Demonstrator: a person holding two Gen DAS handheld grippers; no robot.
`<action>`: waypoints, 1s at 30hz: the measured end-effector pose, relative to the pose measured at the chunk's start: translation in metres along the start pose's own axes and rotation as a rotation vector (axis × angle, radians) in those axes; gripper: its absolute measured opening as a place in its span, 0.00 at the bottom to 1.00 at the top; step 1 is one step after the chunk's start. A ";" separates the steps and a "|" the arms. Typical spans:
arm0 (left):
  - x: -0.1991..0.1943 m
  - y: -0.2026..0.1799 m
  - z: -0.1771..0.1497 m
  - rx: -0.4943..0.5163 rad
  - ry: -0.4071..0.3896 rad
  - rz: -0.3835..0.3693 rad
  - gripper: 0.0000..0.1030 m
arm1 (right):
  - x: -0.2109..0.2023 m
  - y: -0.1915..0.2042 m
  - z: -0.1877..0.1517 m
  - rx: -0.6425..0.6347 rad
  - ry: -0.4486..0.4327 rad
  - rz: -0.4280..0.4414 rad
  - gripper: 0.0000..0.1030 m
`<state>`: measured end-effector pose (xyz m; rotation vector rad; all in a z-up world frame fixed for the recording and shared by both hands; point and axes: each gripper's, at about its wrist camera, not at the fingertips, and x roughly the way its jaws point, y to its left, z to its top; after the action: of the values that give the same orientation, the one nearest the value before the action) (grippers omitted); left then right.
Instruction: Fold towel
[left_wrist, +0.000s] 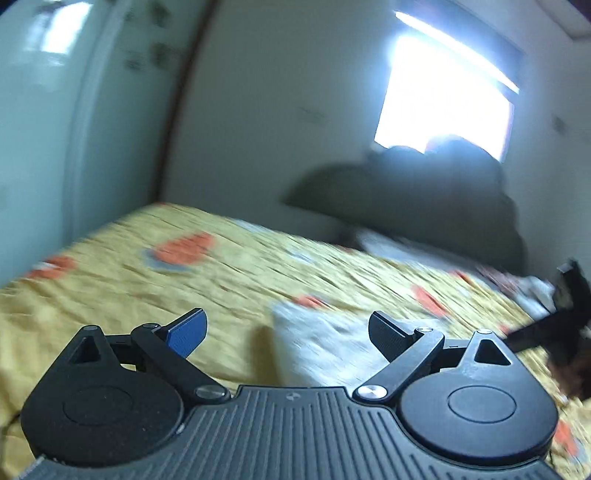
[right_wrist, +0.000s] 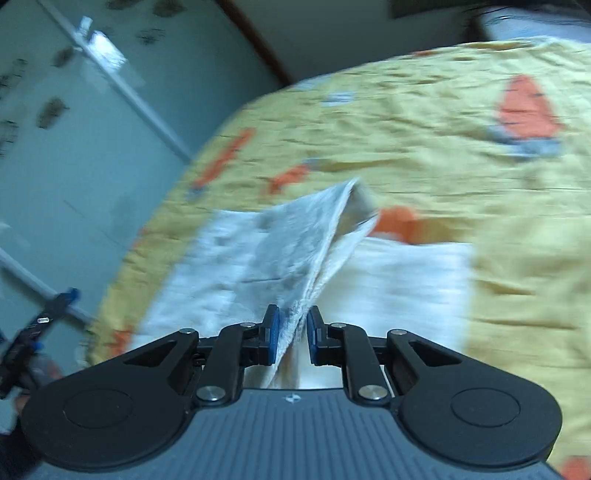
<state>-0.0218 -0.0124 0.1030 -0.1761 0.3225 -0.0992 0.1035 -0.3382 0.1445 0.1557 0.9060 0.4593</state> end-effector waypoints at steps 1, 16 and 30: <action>0.010 -0.007 -0.003 0.012 0.026 -0.038 0.92 | -0.001 -0.013 -0.003 0.025 0.000 -0.023 0.15; 0.062 -0.053 -0.049 0.179 0.210 -0.100 0.92 | 0.028 -0.069 -0.029 0.351 0.029 0.245 0.24; 0.077 -0.039 -0.060 0.113 0.318 -0.025 0.93 | 0.049 -0.022 -0.029 0.202 0.047 0.267 0.35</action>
<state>0.0287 -0.0692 0.0312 -0.0513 0.6297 -0.1708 0.1135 -0.3376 0.0839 0.4557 0.9822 0.6201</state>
